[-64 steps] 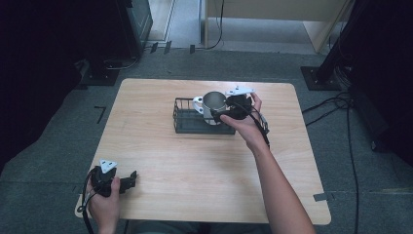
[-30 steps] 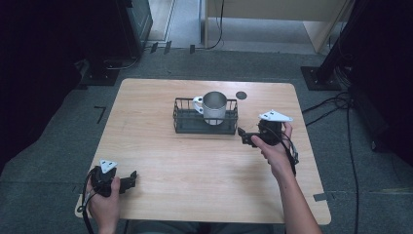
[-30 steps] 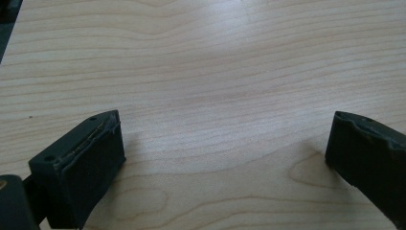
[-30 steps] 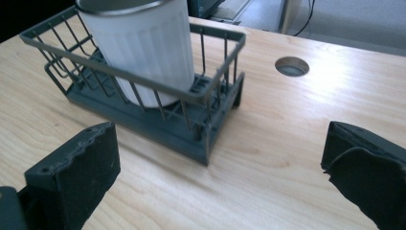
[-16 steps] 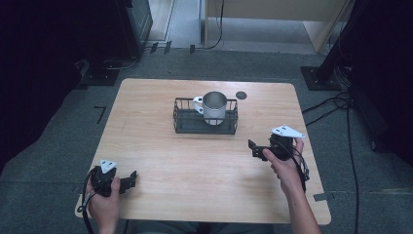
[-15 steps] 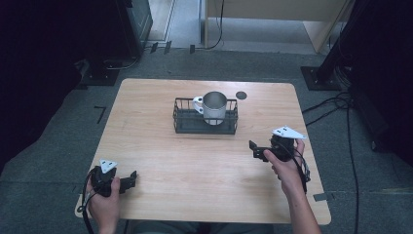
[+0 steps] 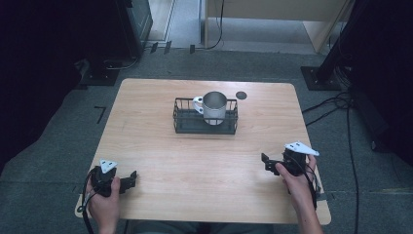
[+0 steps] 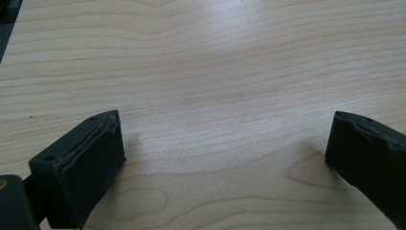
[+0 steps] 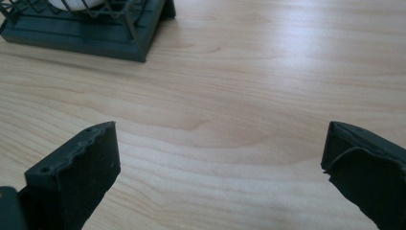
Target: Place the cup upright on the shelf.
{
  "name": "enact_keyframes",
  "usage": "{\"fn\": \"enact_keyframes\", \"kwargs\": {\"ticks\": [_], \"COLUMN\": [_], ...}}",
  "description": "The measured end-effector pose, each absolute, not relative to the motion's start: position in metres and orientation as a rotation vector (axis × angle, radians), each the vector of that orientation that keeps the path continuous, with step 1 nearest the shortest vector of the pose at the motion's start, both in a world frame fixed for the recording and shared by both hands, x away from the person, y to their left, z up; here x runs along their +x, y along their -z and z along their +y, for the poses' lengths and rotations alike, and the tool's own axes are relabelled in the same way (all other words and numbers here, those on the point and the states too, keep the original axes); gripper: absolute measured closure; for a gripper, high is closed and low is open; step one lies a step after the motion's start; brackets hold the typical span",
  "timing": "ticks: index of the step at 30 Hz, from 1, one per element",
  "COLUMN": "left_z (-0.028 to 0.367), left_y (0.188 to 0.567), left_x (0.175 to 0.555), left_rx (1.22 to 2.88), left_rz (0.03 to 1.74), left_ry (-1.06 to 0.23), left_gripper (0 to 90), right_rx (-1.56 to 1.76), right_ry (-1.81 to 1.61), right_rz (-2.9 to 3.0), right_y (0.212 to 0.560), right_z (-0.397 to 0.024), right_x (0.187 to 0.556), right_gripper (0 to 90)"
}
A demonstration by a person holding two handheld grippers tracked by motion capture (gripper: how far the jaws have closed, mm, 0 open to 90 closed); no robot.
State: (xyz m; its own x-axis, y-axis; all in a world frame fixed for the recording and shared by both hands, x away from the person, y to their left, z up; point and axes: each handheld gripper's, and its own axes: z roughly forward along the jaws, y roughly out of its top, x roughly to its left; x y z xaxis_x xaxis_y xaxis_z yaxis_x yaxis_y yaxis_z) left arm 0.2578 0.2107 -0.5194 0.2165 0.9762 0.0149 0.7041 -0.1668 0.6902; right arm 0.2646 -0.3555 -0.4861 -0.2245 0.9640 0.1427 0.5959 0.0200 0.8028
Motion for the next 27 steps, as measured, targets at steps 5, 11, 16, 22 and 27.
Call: {"fn": "enact_keyframes", "kwargs": {"ticks": [5, 11, 16, 22, 27], "left_z": [0.211, 0.211, 0.211, 0.211, 0.211], "left_y": [0.519, 0.519, 0.519, 0.519, 0.519], "left_x": [0.258, 0.258, 0.258, 0.258, 0.258], "left_rx": [1.94, 1.94, 1.94, 1.943, 1.943], "left_rz": [1.548, 1.547, 1.548, 1.547, 1.547], "left_ry": [-0.636, -0.636, -0.636, -0.636, -0.635], "left_gripper": [0.0, 0.0, 0.0, 0.0, 0.0], "right_rx": [1.633, 1.664, 1.695, 1.72, 1.729], "right_ry": [-1.065, -1.037, -1.023, -0.993, -0.959], "right_rz": [1.839, 1.833, 1.821, 1.81, 1.793], "right_y": [0.499, 0.511, 0.518, 0.527, 0.527], "right_z": [-0.367, -0.375, -0.382, -0.391, -0.397], "right_x": [0.253, 0.242, 0.233, 0.221, 0.211], "right_gripper": [0.0, 0.0, 0.0, 0.0, 0.0]}}
